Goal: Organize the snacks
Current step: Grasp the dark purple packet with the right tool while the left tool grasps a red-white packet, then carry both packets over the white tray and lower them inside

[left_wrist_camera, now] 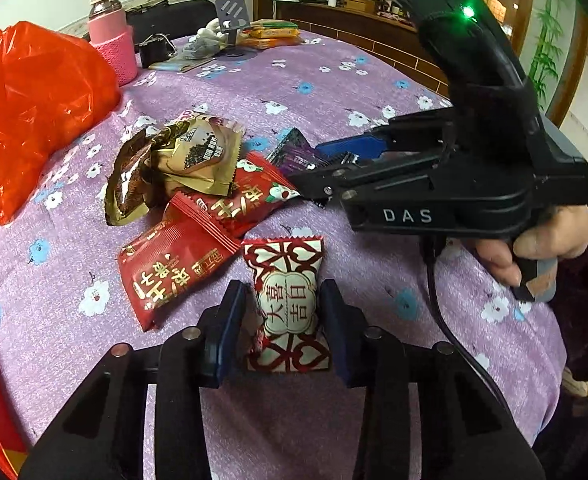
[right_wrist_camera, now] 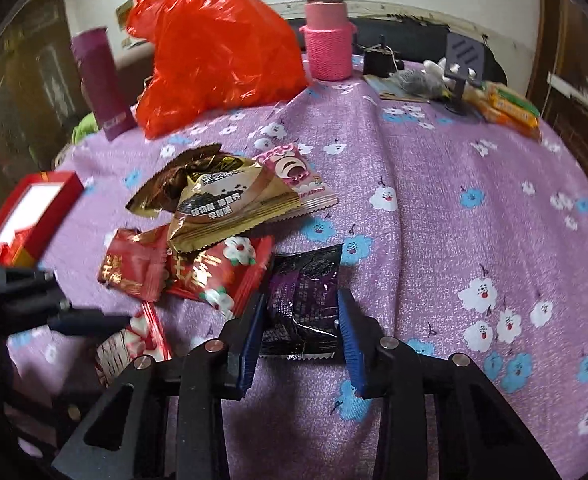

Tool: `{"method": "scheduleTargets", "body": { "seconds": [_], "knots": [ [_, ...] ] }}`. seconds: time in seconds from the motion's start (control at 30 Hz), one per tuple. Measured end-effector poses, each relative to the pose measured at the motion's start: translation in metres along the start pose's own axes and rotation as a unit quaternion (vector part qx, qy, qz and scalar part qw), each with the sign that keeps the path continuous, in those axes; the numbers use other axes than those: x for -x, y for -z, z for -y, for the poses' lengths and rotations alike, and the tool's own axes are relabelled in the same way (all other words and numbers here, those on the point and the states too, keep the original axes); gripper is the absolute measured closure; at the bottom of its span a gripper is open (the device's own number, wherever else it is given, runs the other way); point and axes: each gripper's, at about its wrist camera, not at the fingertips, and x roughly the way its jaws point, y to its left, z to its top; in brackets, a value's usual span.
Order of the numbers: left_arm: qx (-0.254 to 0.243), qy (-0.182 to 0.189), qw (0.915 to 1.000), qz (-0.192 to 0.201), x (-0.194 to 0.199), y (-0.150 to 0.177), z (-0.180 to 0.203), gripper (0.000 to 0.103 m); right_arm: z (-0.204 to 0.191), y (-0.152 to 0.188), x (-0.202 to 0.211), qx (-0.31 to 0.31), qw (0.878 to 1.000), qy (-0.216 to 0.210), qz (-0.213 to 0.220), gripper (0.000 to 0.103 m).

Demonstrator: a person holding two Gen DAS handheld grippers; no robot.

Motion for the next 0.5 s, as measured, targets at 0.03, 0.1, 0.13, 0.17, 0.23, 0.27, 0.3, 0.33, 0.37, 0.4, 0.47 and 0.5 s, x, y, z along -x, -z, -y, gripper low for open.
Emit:
{"method": "scheduleTargets", "body": {
  "seconds": [0.03, 0.1, 0.13, 0.17, 0.23, 0.27, 0.3, 0.33, 0.37, 0.4, 0.47, 0.5],
  "knots": [
    [-0.001, -0.001, 1.0000, 0.001, -0.001, 0.000, 0.000, 0.067, 0.000, -0.001, 0.000, 0.000, 1.000, 0.000, 0.000, 0.065],
    [0.003, -0.006, 1.0000, 0.003, -0.002, -0.002, 0.000, 0.073, 0.001, -0.001, 0.000, -0.003, 1.000, -0.002, 0.000, 0.065],
    [0.008, -0.007, 0.9999, 0.004, -0.002, -0.002, -0.001, 0.079, 0.001, -0.002, -0.001, -0.002, 1.000, -0.001, 0.000, 0.065],
    [0.012, -0.005, 0.9999, 0.005, -0.003, -0.003, -0.003, 0.079, 0.001, -0.002, -0.001, -0.002, 1.000, 0.000, 0.001, 0.066],
    [0.030, 0.000, 0.9995, 0.010, -0.001, -0.001, -0.006, 0.083, 0.004, -0.003, 0.000, -0.012, 1.000, -0.007, 0.000, 0.068],
    [0.038, 0.001, 0.9992, 0.012, 0.000, 0.000, -0.008, 0.083, 0.008, -0.003, 0.000, -0.024, 1.000, -0.015, -0.001, 0.068],
    [0.043, -0.002, 0.9990, 0.015, 0.001, 0.002, -0.009, 0.083, 0.012, -0.003, 0.002, -0.037, 0.999, -0.025, -0.002, 0.068],
    [0.051, -0.010, 0.9985, 0.019, 0.004, 0.004, -0.010, 0.084, 0.018, -0.003, 0.003, -0.054, 0.998, -0.039, -0.004, 0.068],
    [0.055, -0.014, 0.9981, 0.023, 0.006, 0.006, -0.011, 0.084, 0.021, -0.003, 0.002, -0.063, 0.997, -0.047, -0.005, 0.068],
    [0.061, -0.017, 0.9976, 0.029, 0.009, 0.007, -0.011, 0.084, 0.024, -0.003, 0.003, -0.072, 0.996, -0.054, -0.006, 0.068],
    [0.072, -0.028, 0.9960, 0.046, 0.023, 0.010, -0.012, 0.084, 0.030, -0.003, 0.004, -0.092, 0.993, -0.070, -0.004, 0.068],
    [0.073, -0.031, 0.9954, 0.052, 0.027, 0.010, -0.011, 0.084, 0.034, -0.003, 0.005, -0.102, 0.991, -0.080, -0.003, 0.068]
  ]
}}
